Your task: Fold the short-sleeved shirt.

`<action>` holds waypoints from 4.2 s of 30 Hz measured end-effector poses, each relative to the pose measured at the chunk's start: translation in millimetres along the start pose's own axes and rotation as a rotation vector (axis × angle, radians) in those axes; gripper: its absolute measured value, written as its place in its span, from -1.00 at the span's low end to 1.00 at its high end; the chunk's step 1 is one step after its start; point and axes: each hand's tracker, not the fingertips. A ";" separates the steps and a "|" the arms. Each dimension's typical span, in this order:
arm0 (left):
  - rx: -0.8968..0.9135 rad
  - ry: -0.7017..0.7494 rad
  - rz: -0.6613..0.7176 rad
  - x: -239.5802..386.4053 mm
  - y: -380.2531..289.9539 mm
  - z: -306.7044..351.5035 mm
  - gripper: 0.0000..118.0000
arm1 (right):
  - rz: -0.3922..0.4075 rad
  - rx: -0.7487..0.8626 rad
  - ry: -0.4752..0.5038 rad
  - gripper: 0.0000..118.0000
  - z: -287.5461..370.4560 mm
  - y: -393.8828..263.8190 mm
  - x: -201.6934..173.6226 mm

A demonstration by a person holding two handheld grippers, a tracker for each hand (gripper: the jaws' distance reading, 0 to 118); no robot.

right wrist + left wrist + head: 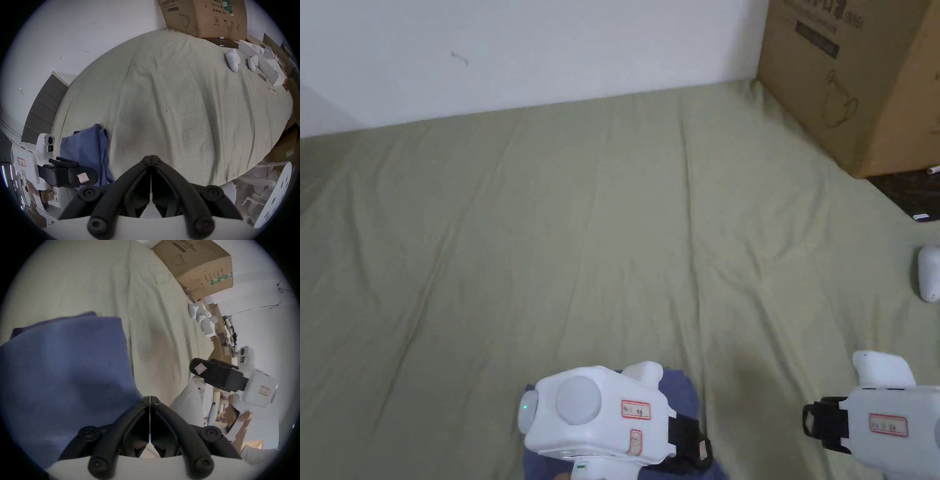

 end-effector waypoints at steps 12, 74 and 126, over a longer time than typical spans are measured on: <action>0.397 0.020 0.304 -133.9 -53.7 176.4 -1.00 | 0.250 0.008 0.212 -1.00 -4.2 14.5 -107.9; 0.320 0.347 0.317 -338.8 -42.0 336.3 -0.58 | 0.398 -0.174 0.262 -1.00 -81.8 -7.1 -213.2; 0.894 0.924 -0.264 64.4 -75.2 224.6 -1.00 | 0.338 0.488 0.008 -1.00 65.6 20.9 -141.8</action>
